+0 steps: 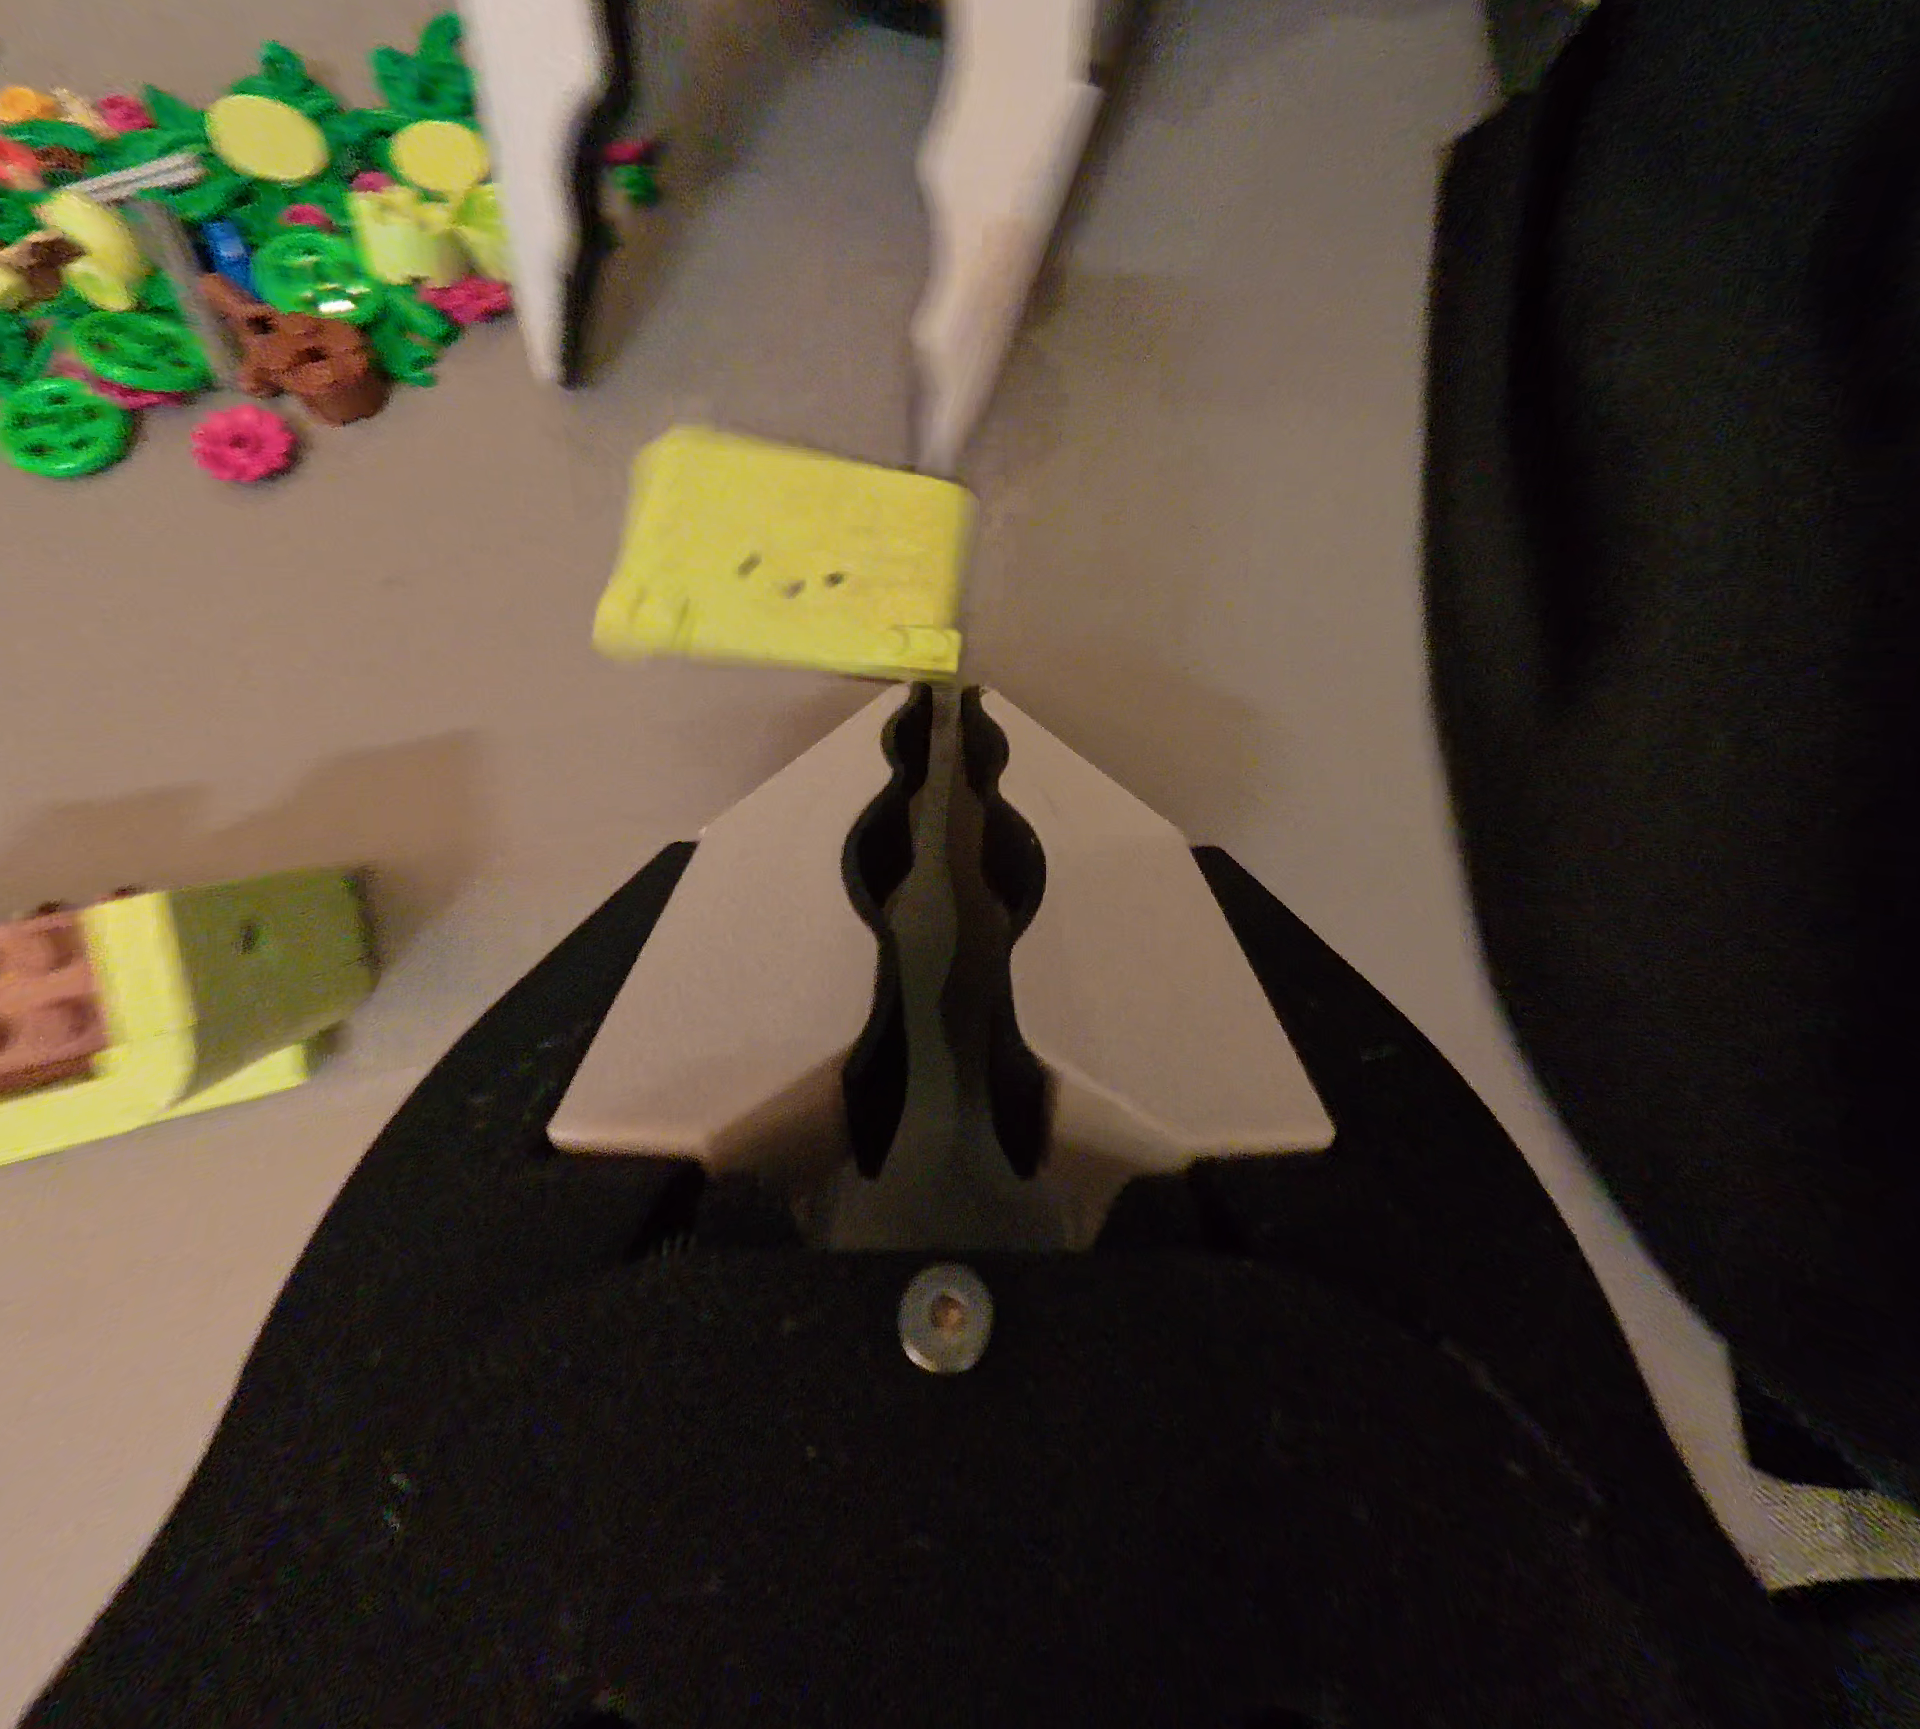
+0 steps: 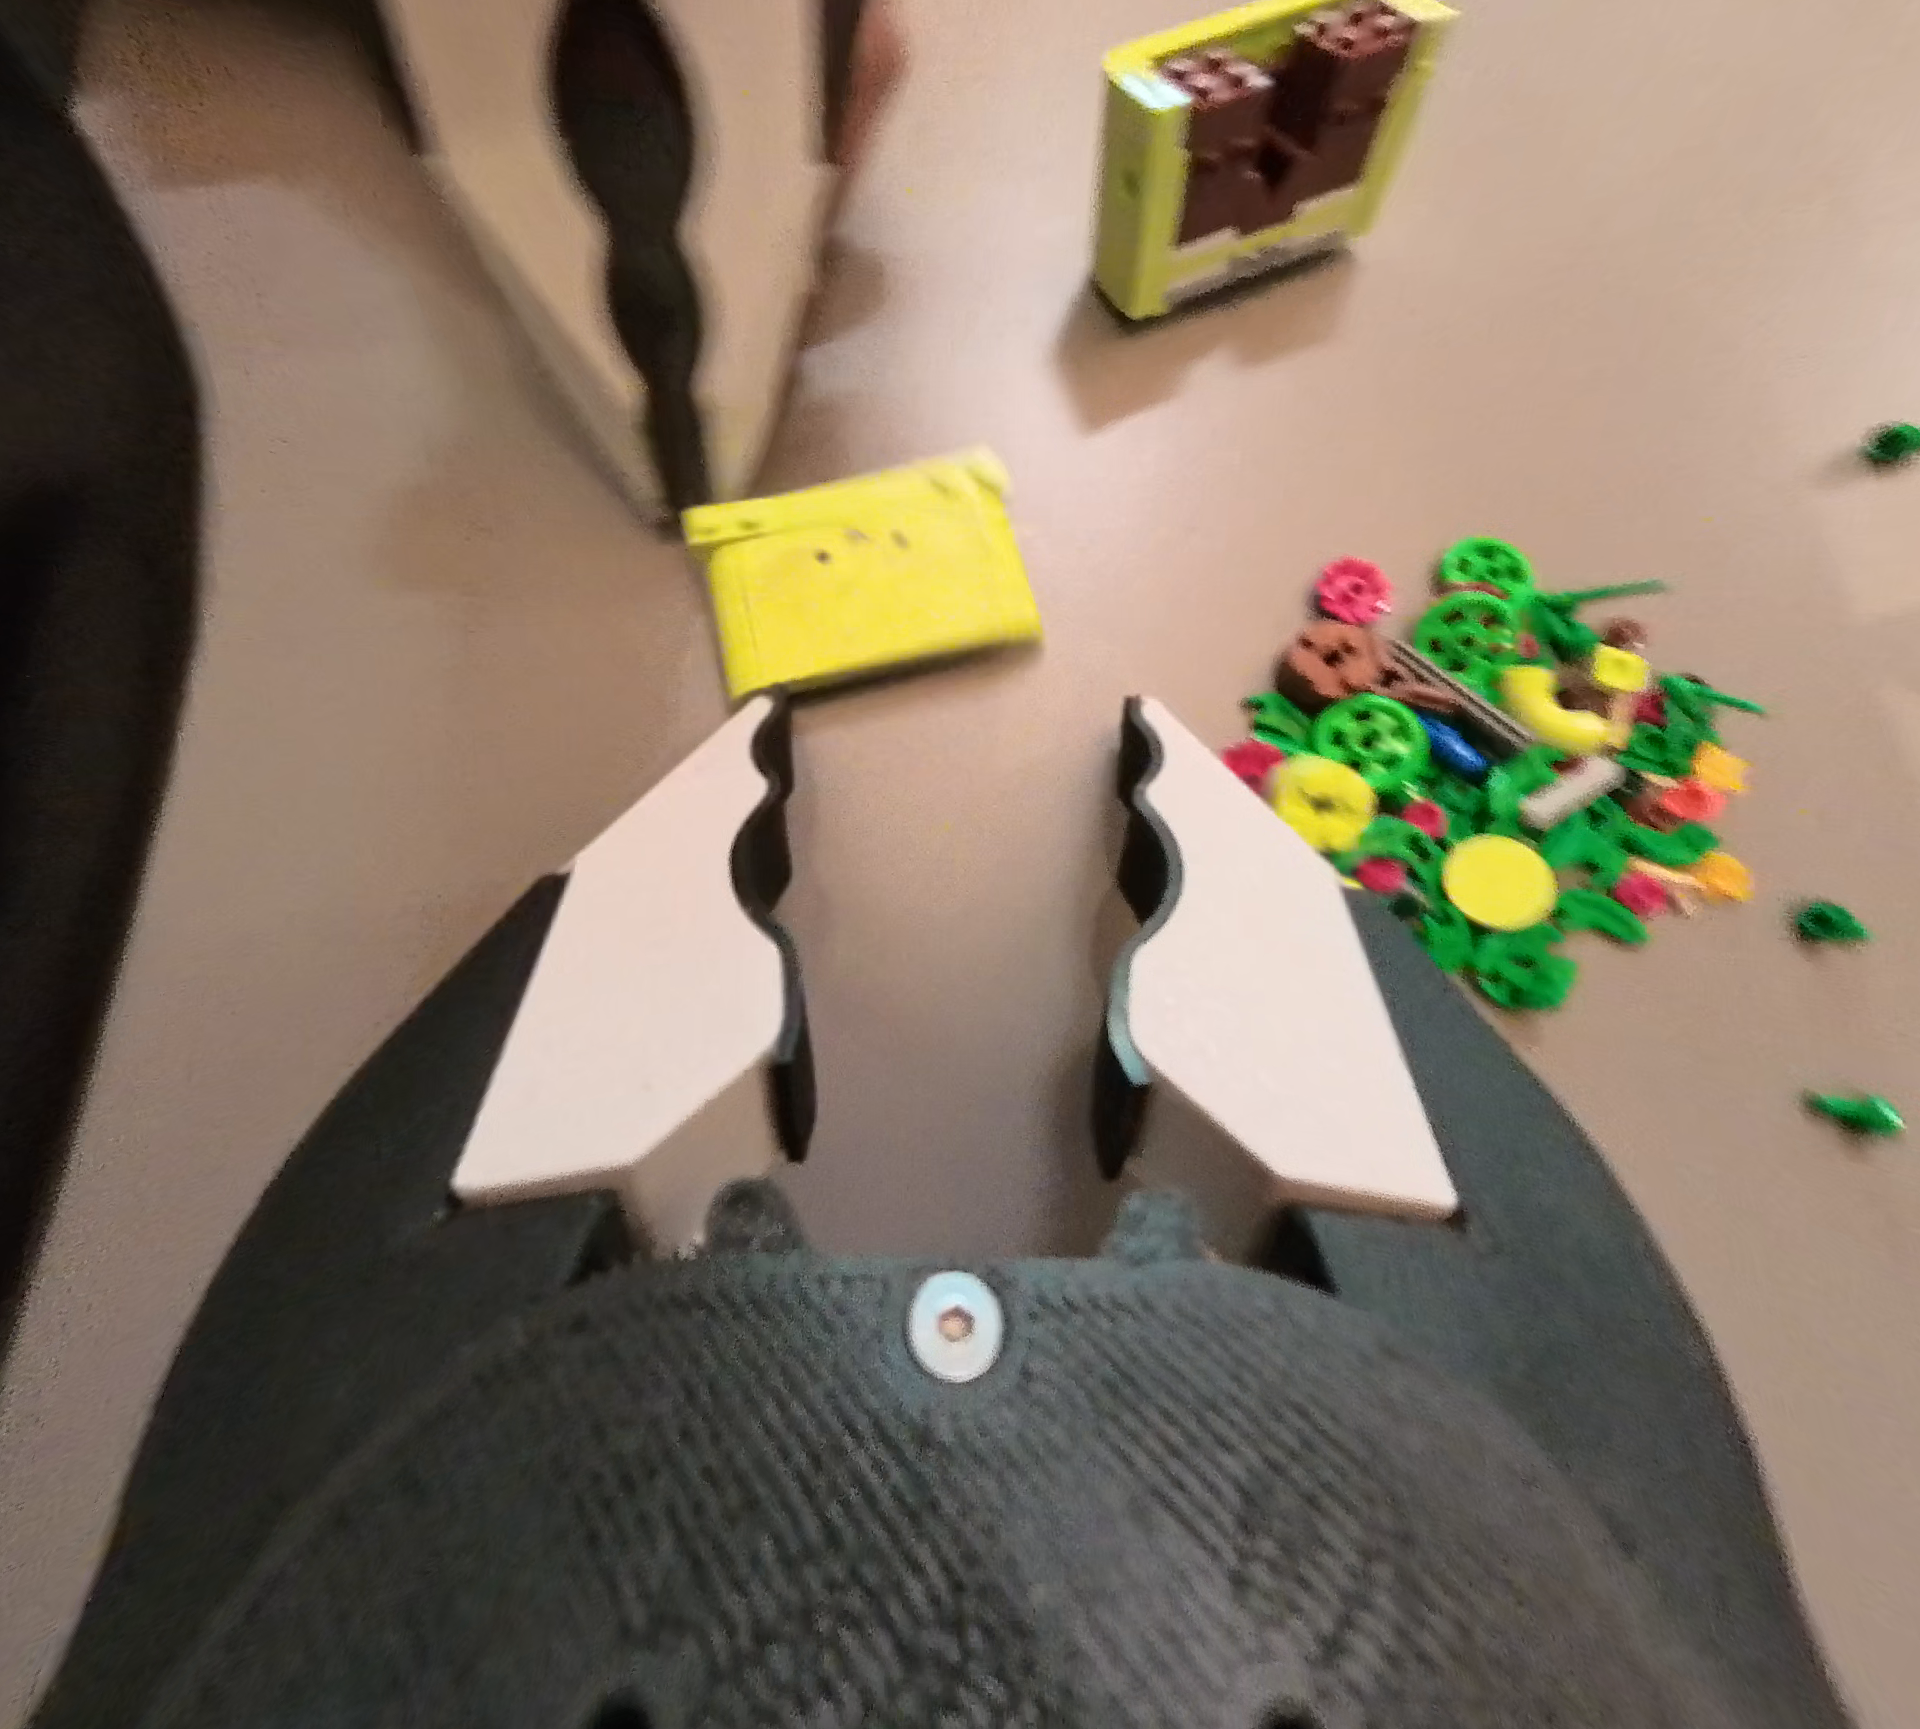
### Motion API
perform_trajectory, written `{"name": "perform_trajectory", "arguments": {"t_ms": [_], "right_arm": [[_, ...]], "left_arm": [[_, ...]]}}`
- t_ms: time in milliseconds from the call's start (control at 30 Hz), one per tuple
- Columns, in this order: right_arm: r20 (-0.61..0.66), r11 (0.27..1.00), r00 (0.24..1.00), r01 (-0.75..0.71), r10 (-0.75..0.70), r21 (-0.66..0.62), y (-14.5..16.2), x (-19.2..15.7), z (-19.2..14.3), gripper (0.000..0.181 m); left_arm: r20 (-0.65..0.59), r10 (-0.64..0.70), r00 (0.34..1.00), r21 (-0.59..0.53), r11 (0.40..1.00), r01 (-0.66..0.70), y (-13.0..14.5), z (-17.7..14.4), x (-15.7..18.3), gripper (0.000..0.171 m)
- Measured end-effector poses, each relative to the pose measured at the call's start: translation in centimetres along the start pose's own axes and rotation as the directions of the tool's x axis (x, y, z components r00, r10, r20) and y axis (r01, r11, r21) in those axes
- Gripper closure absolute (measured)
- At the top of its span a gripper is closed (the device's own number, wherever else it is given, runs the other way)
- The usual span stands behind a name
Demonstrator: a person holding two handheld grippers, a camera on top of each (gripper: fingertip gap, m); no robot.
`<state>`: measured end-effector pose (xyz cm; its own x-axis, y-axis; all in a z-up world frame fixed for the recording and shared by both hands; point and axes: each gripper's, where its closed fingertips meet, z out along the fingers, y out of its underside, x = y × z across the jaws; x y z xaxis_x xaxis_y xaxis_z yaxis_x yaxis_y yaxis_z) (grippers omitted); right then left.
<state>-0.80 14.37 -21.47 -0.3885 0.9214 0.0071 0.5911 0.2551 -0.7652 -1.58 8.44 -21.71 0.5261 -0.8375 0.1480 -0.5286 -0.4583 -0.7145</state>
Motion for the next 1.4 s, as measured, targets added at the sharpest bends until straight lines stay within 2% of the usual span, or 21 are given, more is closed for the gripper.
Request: {"name": "perform_trajectory", "arguments": {"t_ms": [100, 167, 267, 333, 367, 433, 500, 533, 633, 800, 867, 933, 1067, 1167, 1233, 1400], "right_arm": [[-0.056, 1.000, 0.998, -0.011, 0.012, 0.009, 0.4, 1.2, -0.9, 0.120], [-0.062, 0.999, 0.998, -0.022, 0.024, 0.028, 0.1, 1.4, -1.3, 0.122], [-0.048, 0.996, 0.998, -0.036, 0.040, 0.082, -0.8, 1.0, -1.8, 0.127], [-0.013, 0.993, 0.999, -0.041, 0.043, 0.110, -1.4, 0.0, -1.6, 0.134], [0.011, 0.993, 0.999, -0.042, 0.041, 0.113, -1.6, -0.6, -1.3, 0.135], [0.040, 0.994, 0.999, -0.039, 0.035, 0.099, -1.8, -1.8, -0.5, 0.135], [0.046, 0.997, 0.999, -0.012, 0.008, 0.081, -2.0, -2.9, 0.2, 0.134], [0.044, 0.997, 0.999, 0.005, -0.008, 0.076, -2.1, -3.3, 0.5, 0.135], [0.031, 0.998, 0.999, 0.042, -0.044, 0.053, -2.1, -3.9, 1.1, 0.138], [-0.065, 0.998, 0.996, 0.060, -0.059, 0.025, -1.5, -2.3, 1.0, 0.154], [-0.108, 0.999, 0.993, 0.051, -0.052, -0.010, -0.7, -1.2, 0.8, 0.154], [-0.098, 1.000, 0.995, 0.025, -0.025, 0.001, -0.6, -0.9, 0.5, 0.154], [-0.029, 0.997, 1.000, 0.012, -0.010, 0.071, -1.6, -1.9, 0.0, 0.153], [0.021, 0.993, 1.000, 0.012, -0.015, 0.113, -2.5, -3.0, 0.0, 0.152], [0.011, 0.995, 1.000, 0.027, -0.028, 0.096, -2.2, -2.9, 0.1, 0.152], [0.013, 0.997, 0.999, 0.032, -0.033, 0.075, -1.6, -2.6, -0.1, 0.152]], "left_arm": [[-0.086, 0.011, 0.996, 0.034, 0.999, -0.008, -1.1, 1.1, 3.4, 0.164], [-0.081, 0.043, 0.996, 0.037, 0.999, -0.040, -1.5, 1.5, 4.3, 0.161], [-0.027, 0.054, 0.998, 0.070, 0.996, -0.052, -2.2, 0.5, 3.8, 0.162], [0.071, 0.059, 0.996, 0.130, 0.989, -0.068, -3.0, -0.9, 2.0, 0.160], [0.119, 0.065, 0.991, 0.158, 0.984, -0.083, -3.3, -1.6, 1.0, 0.151], [0.210, 0.081, 0.974, 0.167, 0.979, -0.117, -3.4, -2.5, -0.9, 0.117], [0.262, 0.106, 0.959, 0.116, 0.983, -0.141, -2.8, -2.4, -2.6, 0.090], [0.262, 0.122, 0.957, 0.073, 0.987, -0.146, -2.3, -2.0, -3.1, 0.086], [0.235, 0.187, 0.954, -0.059, 0.982, -0.178, -0.6, -0.3, -3.9, 0.086], [0.223, 0.246, 0.943, -0.082, 0.969, -0.233, -0.9, 0.2, -3.1, 0.121], [0.225, 0.244, 0.943, -0.082, 0.969, -0.232, -1.0, 0.1, -2.6, 0.130], [0.211, 0.242, 0.947, -0.092, 0.969, -0.227, -1.0, 0.0, -1.9, 0.137], [0.246, 0.245, 0.938, -0.102, 0.969, -0.226, -1.0, -0.6, -2.3, 0.138], [0.274, 0.245, 0.930, -0.087, 0.969, -0.230, -1.4, -0.6, -2.9, 0.116], [0.253, 0.260, 0.932, -0.102, 0.965, -0.241, -1.4, -0.3, -2.9, 0.104], [0.179, 0.346, 0.921, -0.184, 0.931, -0.314, -1.6, 0.6, -3.2, 0.104]]}}
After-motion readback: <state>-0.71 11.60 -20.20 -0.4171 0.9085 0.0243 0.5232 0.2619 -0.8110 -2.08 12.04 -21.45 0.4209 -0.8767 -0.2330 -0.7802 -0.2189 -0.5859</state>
